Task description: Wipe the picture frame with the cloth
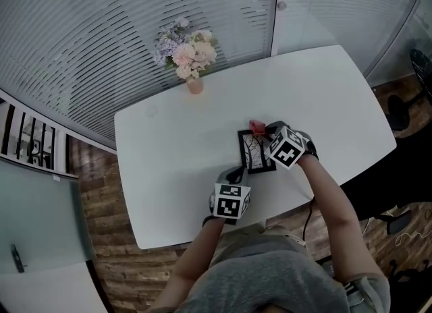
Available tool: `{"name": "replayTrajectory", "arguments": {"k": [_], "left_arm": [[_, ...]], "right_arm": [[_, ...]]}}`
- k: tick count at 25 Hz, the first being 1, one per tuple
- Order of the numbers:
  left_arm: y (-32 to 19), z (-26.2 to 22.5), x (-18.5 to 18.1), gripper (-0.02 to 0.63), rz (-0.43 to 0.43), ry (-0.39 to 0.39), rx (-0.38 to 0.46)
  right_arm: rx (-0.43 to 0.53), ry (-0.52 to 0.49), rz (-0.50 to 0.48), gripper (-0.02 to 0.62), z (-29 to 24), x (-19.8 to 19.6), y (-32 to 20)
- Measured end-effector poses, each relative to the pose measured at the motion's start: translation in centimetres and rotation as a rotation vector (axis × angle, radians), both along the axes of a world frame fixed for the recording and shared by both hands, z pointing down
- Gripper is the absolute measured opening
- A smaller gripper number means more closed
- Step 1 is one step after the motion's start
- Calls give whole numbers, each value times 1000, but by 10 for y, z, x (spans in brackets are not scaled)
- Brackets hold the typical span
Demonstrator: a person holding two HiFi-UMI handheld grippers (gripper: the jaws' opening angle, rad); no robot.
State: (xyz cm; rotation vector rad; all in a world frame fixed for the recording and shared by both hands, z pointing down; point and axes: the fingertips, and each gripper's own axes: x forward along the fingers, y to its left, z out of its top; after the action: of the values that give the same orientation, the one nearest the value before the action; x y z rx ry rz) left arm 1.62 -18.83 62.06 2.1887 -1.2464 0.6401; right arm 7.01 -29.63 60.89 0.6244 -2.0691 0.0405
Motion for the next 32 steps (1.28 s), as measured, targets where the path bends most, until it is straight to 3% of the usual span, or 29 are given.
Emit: {"name": "replayTrajectory", "arguments": {"k": [32], "left_arm": [[-1, 0, -1, 3, -3, -7, 4]], "right_arm": [[-105, 4, -47, 43, 14, -5, 37]]}}
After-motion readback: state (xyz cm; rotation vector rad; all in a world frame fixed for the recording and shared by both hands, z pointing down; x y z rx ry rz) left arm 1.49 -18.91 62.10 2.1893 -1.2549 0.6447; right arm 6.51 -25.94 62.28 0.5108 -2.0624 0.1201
